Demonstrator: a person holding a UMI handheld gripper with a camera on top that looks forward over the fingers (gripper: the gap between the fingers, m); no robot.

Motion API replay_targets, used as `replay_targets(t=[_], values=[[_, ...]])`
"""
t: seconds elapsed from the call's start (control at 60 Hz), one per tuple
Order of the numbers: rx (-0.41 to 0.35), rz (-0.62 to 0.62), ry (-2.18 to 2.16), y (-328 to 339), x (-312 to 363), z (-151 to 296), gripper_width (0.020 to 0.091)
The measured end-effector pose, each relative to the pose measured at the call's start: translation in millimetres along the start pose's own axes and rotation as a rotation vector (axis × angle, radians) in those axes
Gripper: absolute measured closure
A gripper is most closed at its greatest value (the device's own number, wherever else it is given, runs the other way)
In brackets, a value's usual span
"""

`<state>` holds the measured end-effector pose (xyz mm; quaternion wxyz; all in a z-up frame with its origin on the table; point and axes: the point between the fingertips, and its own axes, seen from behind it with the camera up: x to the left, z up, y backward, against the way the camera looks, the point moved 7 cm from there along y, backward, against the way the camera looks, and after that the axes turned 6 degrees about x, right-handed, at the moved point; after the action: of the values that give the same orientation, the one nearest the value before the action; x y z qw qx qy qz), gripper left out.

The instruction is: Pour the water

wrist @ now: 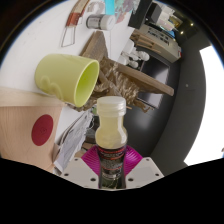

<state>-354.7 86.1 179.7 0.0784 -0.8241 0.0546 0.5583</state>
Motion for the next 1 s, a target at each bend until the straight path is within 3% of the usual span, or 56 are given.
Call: replay_targets(t=[0.183, 0.5, 0.733, 1.0], values=[[-0.02, 0.064, -0.157, 4.3, -0.7, 0.0, 0.0848], [-0.006, 0.573, -1.248, 12.9, 6.7, -15.9, 0.0847], [-0.043, 0.818, -1.641, 1.4, 52.1, -0.1, 0.0847], [-0.05, 0.854, -1.723, -2.3, 97.0, 7.8, 0.082]])
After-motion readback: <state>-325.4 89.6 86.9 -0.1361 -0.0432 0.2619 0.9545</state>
